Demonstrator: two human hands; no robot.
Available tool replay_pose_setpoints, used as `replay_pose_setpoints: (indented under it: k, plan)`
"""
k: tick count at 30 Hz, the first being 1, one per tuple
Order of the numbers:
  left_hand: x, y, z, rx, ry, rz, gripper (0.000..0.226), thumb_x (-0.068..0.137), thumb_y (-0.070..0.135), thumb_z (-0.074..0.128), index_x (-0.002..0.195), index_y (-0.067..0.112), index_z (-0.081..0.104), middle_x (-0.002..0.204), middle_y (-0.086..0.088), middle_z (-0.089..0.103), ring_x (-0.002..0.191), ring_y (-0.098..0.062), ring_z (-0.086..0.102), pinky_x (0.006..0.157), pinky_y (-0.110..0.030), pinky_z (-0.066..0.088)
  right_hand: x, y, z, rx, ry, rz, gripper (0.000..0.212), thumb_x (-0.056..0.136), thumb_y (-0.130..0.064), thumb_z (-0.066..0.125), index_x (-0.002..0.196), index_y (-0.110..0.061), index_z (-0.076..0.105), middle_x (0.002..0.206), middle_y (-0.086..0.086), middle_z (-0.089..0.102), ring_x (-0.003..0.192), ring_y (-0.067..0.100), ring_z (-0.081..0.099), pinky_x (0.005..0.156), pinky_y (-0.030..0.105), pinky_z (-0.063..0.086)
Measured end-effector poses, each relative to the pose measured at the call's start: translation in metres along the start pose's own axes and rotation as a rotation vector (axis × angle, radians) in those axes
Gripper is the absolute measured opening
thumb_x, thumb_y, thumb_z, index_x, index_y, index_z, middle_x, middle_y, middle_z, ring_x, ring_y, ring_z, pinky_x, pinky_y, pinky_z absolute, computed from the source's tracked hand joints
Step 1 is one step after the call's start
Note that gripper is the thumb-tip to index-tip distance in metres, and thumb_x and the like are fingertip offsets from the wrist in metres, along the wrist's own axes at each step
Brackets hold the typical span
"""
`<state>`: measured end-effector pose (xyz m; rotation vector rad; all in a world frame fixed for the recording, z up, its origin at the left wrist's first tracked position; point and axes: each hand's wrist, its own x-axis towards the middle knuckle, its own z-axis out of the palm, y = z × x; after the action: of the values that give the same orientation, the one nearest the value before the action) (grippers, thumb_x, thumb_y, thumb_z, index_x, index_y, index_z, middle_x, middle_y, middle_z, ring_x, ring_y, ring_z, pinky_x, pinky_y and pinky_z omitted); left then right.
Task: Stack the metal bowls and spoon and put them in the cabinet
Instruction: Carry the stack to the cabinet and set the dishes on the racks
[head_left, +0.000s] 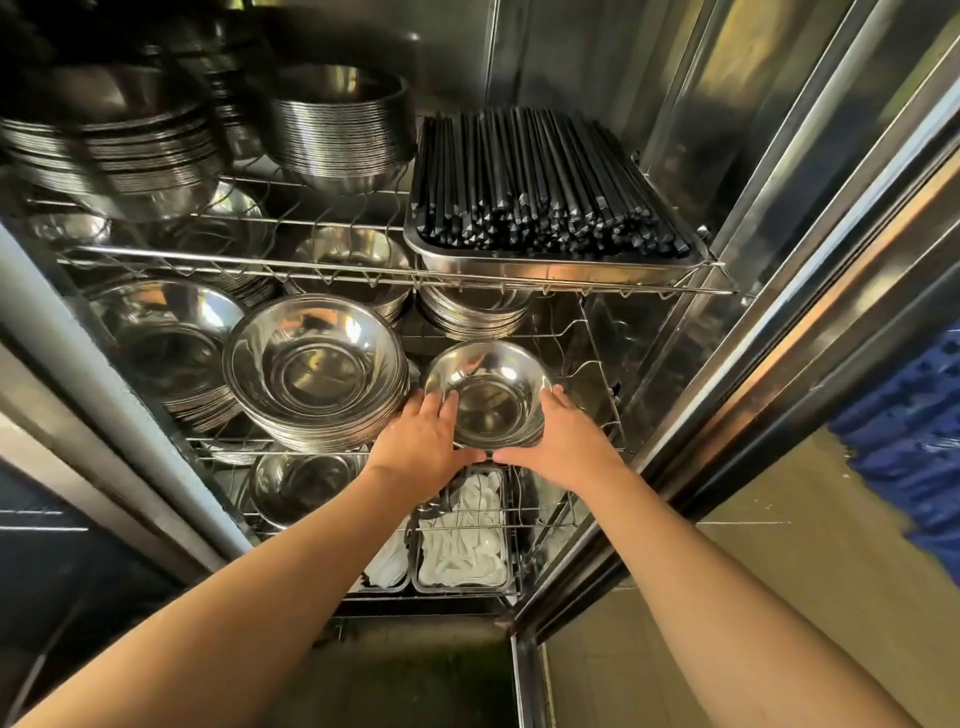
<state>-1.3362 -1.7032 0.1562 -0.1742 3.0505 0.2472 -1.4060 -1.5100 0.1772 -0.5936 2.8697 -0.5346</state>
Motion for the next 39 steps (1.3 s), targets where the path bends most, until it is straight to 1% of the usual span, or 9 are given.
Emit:
replay_pose_setpoints:
  k: [9, 15, 17, 20, 22, 26, 33, 37, 39]
  plan:
    - [-0.020, 0.003, 0.000, -0.039, 0.179, 0.012, 0.076, 0.095, 0.055, 0.049, 0.151, 0.007, 0.031, 0.153, -0.013, 0.039, 0.141, -0.030, 0.034, 0.115, -0.040, 0.033, -0.002, -0.010, 0.003, 0.009, 0.005, -0.019, 0.118, 0.067, -0.085, 0.057, 0.155, -0.015, 0.022, 0.164, 0.008, 0.019, 0.149, 0.026, 0.022, 0.114, 0.048, 0.028]
    - [-0.035, 0.011, 0.002, -0.016, 0.328, 0.114, 0.038, 0.092, 0.041, 0.062, 0.120, 0.015, 0.068, 0.116, -0.004, 0.069, 0.107, -0.026, 0.059, 0.094, -0.036, 0.049, 0.022, -0.008, -0.015, 0.119, 0.109, 0.078, 0.057, 0.098, -0.030, 0.056, 0.149, -0.009, 0.039, 0.153, 0.013, 0.040, 0.140, 0.029, 0.037, 0.112, 0.043, 0.035]
    - [-0.038, 0.010, 0.002, 0.044, 0.346, 0.142, 0.022, 0.089, 0.033, 0.067, 0.105, 0.020, 0.073, 0.105, 0.000, 0.072, 0.093, -0.023, 0.062, 0.084, -0.034, 0.052, 0.029, -0.008, -0.019, 0.154, 0.110, 0.128, 0.042, 0.098, -0.020, 0.057, 0.138, -0.006, 0.052, 0.137, 0.014, 0.056, 0.125, 0.031, 0.052, 0.095, 0.038, 0.047]
    - [-0.040, 0.006, 0.006, 0.006, 0.299, 0.109, 0.025, 0.098, 0.030, 0.053, 0.116, 0.021, 0.067, 0.118, -0.002, 0.068, 0.099, -0.024, 0.060, 0.088, -0.034, 0.049, 0.033, -0.007, -0.019, 0.165, 0.129, 0.144, 0.014, 0.094, -0.010, 0.059, 0.103, -0.010, 0.069, 0.101, 0.011, 0.069, 0.091, 0.028, 0.063, 0.066, 0.032, 0.048]
    - [-0.039, 0.004, 0.006, -0.041, 0.302, 0.091, 0.029, 0.097, 0.033, 0.055, 0.120, 0.018, 0.067, 0.122, -0.004, 0.067, 0.104, -0.025, 0.060, 0.092, -0.035, 0.048, 0.033, -0.007, -0.018, 0.157, 0.142, 0.146, 0.010, 0.091, -0.009, 0.060, 0.093, -0.010, 0.070, 0.091, 0.009, 0.068, 0.081, 0.025, 0.061, 0.058, 0.031, 0.049]
    - [-0.036, 0.003, 0.003, -0.116, 0.299, 0.046, 0.032, 0.093, 0.035, 0.062, 0.118, 0.016, 0.070, 0.119, -0.006, 0.068, 0.108, -0.027, 0.061, 0.092, -0.037, 0.048, 0.030, -0.007, -0.015, 0.177, 0.168, 0.171, 0.007, 0.088, -0.008, 0.063, 0.088, -0.008, 0.070, 0.084, 0.008, 0.066, 0.079, 0.026, 0.063, 0.066, 0.038, 0.056]
    - [-0.024, -0.013, 0.008, 0.053, 0.165, 0.131, 0.032, 0.099, 0.020, 0.052, 0.126, 0.024, 0.067, 0.129, 0.004, 0.063, 0.125, -0.020, 0.052, 0.104, -0.035, 0.045, 0.025, -0.007, -0.008, 0.233, 0.180, 0.195, 0.007, 0.085, -0.003, 0.061, 0.083, -0.004, 0.067, 0.080, 0.012, 0.068, 0.072, 0.026, 0.063, 0.061, 0.036, 0.053]
    - [-0.023, -0.011, 0.007, 0.072, 0.196, 0.107, 0.028, 0.099, 0.027, 0.053, 0.120, 0.023, 0.070, 0.123, 0.003, 0.066, 0.116, -0.019, 0.058, 0.096, -0.035, 0.051, 0.023, -0.007, -0.009, 0.232, 0.178, 0.165, 0.008, 0.087, -0.007, 0.062, 0.081, -0.009, 0.067, 0.076, 0.005, 0.066, 0.073, 0.024, 0.063, 0.055, 0.029, 0.048]
    - [-0.025, -0.010, 0.005, -0.016, 0.251, 0.038, 0.027, 0.098, 0.033, 0.053, 0.115, 0.020, 0.070, 0.118, 0.000, 0.068, 0.107, -0.021, 0.063, 0.089, -0.038, 0.053, 0.022, -0.006, -0.009, 0.198, 0.160, 0.139, 0.007, 0.090, -0.010, 0.061, 0.090, -0.010, 0.068, 0.083, 0.006, 0.068, 0.081, 0.025, 0.065, 0.063, 0.032, 0.053]
